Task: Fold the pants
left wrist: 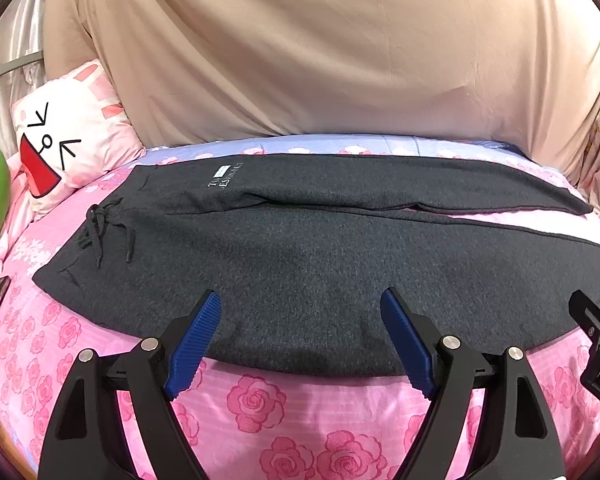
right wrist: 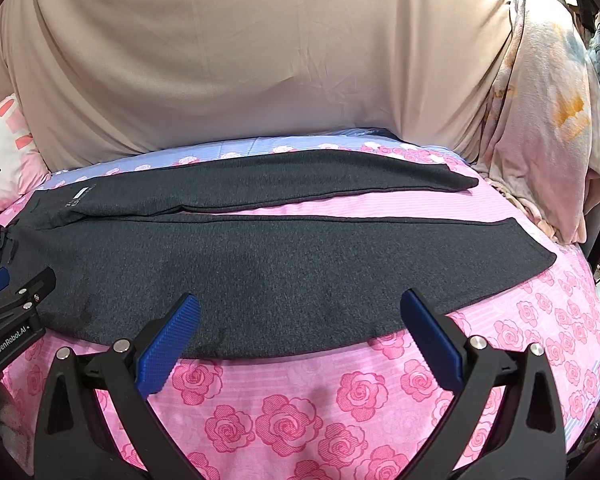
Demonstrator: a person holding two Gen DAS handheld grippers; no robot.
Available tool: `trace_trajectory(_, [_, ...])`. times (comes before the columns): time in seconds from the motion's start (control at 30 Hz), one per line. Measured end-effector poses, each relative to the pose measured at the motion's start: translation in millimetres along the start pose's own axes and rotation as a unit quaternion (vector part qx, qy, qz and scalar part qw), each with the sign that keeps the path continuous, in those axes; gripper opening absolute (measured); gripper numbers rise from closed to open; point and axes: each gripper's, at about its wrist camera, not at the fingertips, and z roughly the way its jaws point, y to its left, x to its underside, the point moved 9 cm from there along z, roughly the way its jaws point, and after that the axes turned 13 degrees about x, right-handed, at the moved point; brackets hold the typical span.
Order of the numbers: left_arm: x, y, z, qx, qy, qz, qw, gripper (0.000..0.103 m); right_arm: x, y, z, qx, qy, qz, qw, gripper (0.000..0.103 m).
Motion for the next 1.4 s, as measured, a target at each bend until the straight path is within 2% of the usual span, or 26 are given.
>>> trace_trajectory(0.2, [-0.5, -9.7, -3.5, -0.002, -0.008, 0.025, 0.9997, 0.080, 0.4, 2.2, 1.8, 0.003, 0.006, -0.003, 1.000, 0.098])
trace_trajectory(0.4, [-10.5, -5.0, -4.1, -0.003, -0.025, 0.011, 0.9996, 0.080, 4.2, 11.0, 10.0, 0.000, 0.025, -0.023, 0.999, 0.098])
trace_trajectory(0.5, [-10.9, -6.8, 0.3, -0.008, -0.018, 0.018, 0.9996, 0.080, 4.6, 13.4, 12.2, 0.000, 0.028, -0.025, 0.999, 0.098])
trace_trajectory(0.6, [-11.1, -8.1, -1.0, -0.011, -0.022, 0.023, 0.9994, 0.087, 5.0, 15.1, 12.9, -0.002, 0.030, -0.023, 0.999, 0.098])
trace_trajectory(1.4, [-9.8, -2.8, 0.1, -0.013, -0.021, 0.010, 0.9997, 0.087, 4.2, 17.4, 11.6, -0.006, 0.032, -0.019, 0.999, 0.098])
